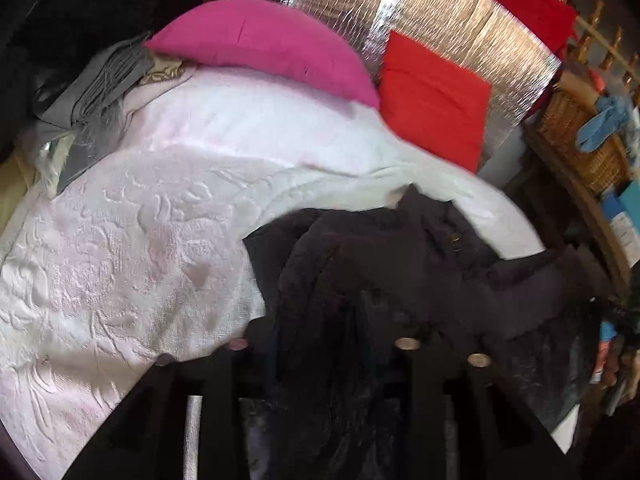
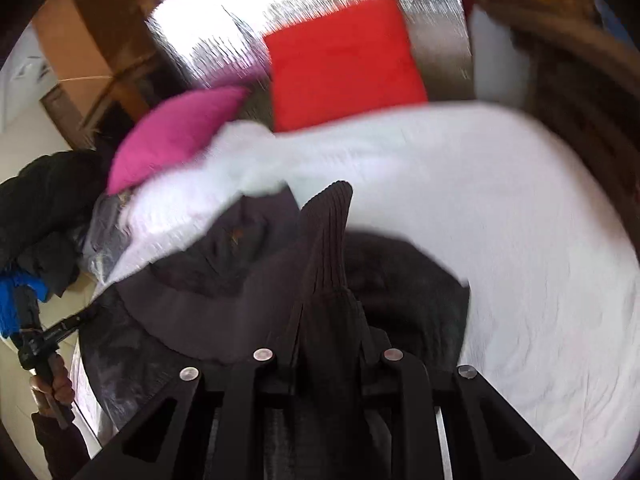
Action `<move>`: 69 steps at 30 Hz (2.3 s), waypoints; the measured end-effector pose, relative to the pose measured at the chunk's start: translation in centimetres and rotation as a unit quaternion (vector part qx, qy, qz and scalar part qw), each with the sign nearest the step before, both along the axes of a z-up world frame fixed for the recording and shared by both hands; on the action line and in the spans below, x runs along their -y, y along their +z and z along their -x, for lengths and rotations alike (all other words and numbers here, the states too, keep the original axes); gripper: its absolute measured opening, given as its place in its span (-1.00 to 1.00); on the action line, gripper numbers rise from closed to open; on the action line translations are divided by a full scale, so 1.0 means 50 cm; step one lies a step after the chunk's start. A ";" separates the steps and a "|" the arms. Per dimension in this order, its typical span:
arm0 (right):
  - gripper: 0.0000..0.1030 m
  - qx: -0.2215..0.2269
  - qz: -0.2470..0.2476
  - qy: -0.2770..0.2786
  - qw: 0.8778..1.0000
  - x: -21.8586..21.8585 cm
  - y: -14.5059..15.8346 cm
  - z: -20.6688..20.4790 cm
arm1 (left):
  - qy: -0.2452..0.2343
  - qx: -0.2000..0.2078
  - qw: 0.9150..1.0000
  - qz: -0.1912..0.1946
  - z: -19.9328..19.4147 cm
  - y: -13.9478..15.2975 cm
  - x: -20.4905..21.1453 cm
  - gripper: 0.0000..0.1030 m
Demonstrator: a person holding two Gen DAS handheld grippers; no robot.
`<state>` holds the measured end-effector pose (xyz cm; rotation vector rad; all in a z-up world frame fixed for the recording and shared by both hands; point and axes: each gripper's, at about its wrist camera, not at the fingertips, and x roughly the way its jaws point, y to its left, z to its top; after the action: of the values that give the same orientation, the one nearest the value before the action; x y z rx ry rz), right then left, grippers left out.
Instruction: Fold large clothes
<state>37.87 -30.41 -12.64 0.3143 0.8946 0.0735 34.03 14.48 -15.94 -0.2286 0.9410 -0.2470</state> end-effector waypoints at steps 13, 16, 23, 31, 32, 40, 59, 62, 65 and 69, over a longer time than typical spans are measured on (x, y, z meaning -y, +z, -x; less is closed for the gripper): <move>-0.62 0.079 -0.030 -0.042 0.996 0.041 0.040 -0.041 | 0.046 0.143 0.988 0.044 -0.023 0.057 0.001 -0.69; -0.62 0.111 -0.042 -0.079 0.990 0.059 0.030 -0.066 | 0.084 0.125 0.988 0.021 -0.063 0.018 0.005 -0.37; -0.42 -0.023 -0.146 -0.155 0.977 0.168 -0.227 -0.133 | 0.111 -0.013 0.993 -0.023 -0.132 -0.098 -0.016 0.20; 0.71 0.028 -0.201 -0.166 0.965 0.213 -0.137 -0.040 | 0.110 0.000 0.994 -0.024 -0.079 -0.063 -0.032 0.37; 0.71 0.023 -0.193 -0.164 0.967 0.213 -0.128 -0.020 | 0.097 0.008 0.995 -0.020 -0.073 -0.057 -0.025 0.37; 0.67 0.014 -0.112 -0.157 0.981 0.194 -0.112 0.018 | 0.046 0.006 0.998 -0.031 -0.055 -0.073 0.020 -0.31; -0.46 0.079 -0.044 -0.152 0.984 0.087 -0.118 -0.165 | 0.046 0.057 0.997 -0.012 -0.047 -0.026 0.013 -0.79; -0.46 0.038 -0.043 -0.178 0.982 0.101 -0.160 -0.175 | 0.061 0.014 0.998 -0.026 -0.058 -0.066 0.011 -0.66; -0.42 -0.027 -0.093 -0.203 0.974 0.132 -0.213 -0.170 | 0.069 -0.018 0.995 -0.063 -0.066 -0.096 0.012 -0.12; 0.68 0.018 -0.169 -0.235 0.957 0.164 -0.170 -0.086 | 0.087 -0.008 0.994 -0.064 -0.049 -0.057 0.000 0.12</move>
<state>42.19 -38.63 -21.12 0.8348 0.7500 -0.2101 36.50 14.45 -18.76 -0.1936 0.9425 -0.0247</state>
